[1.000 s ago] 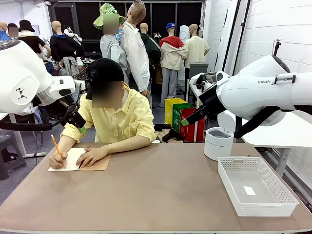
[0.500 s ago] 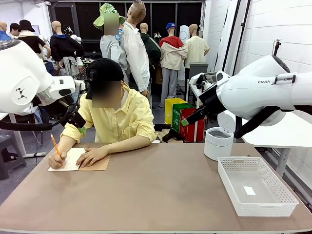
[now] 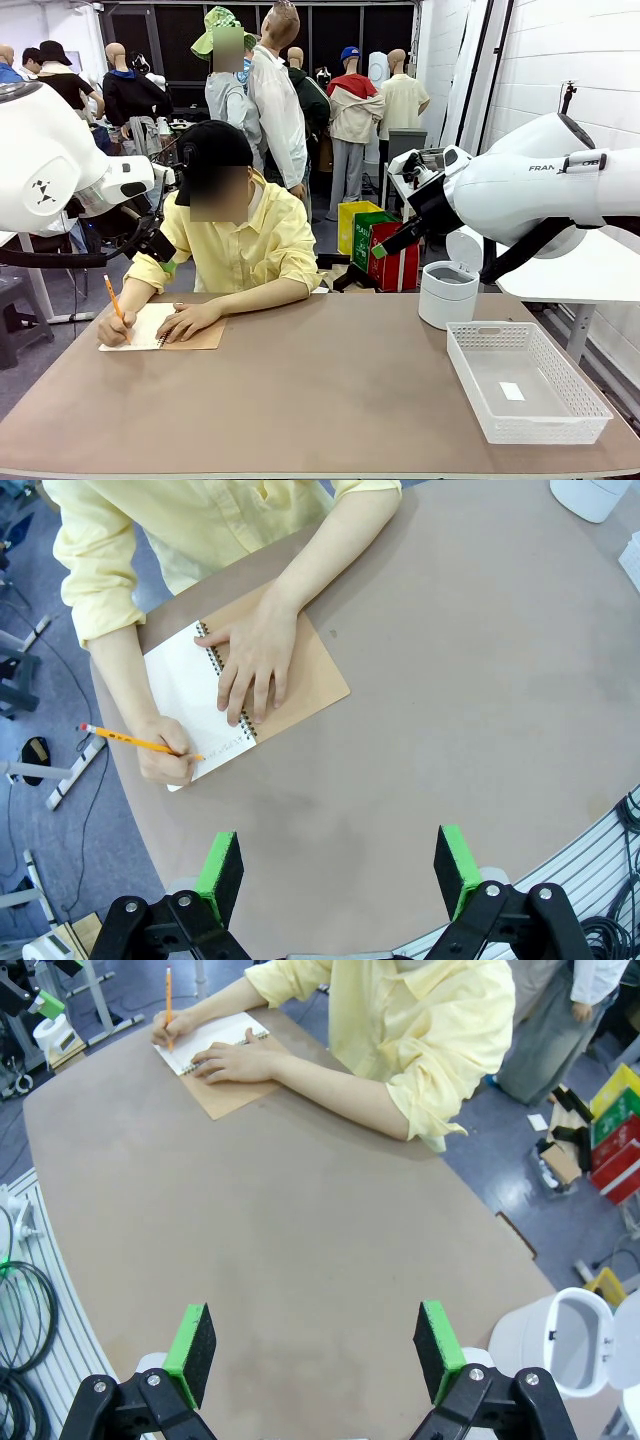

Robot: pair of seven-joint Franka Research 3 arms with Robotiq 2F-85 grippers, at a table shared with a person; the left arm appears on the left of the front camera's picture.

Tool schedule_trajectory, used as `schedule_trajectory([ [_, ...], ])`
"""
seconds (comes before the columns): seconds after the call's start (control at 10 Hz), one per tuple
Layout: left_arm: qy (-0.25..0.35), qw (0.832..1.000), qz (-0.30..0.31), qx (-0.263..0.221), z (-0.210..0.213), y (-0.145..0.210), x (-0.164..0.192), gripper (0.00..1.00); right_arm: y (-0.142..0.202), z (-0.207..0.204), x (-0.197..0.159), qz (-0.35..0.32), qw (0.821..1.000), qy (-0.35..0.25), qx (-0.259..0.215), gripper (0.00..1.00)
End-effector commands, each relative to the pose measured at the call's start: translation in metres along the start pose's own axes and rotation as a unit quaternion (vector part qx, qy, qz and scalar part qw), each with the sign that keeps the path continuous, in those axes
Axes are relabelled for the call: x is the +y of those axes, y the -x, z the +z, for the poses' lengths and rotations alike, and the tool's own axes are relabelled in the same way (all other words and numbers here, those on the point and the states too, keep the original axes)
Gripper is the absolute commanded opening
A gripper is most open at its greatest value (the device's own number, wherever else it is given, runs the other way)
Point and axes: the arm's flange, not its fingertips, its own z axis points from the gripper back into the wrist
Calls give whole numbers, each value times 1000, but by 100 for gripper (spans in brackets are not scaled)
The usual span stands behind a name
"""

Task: Sort the paper based on its condition.
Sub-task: If a person hands you a paper, place it in the Organizing basket , and if it's crumpled, put it in the Trash can.

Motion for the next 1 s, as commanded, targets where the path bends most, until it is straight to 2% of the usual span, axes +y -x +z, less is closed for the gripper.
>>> schedule_trajectory([
  [0.0, -3, 1000, -2, -1, 1, 0, 1, 100, 3, 0, 1, -1, 1000, -3, 0, 100],
  [0.9, -3, 1000, -2, -1, 1, 0, 1, 100, 3, 0, 1, -1, 1000, -3, 0, 100],
])
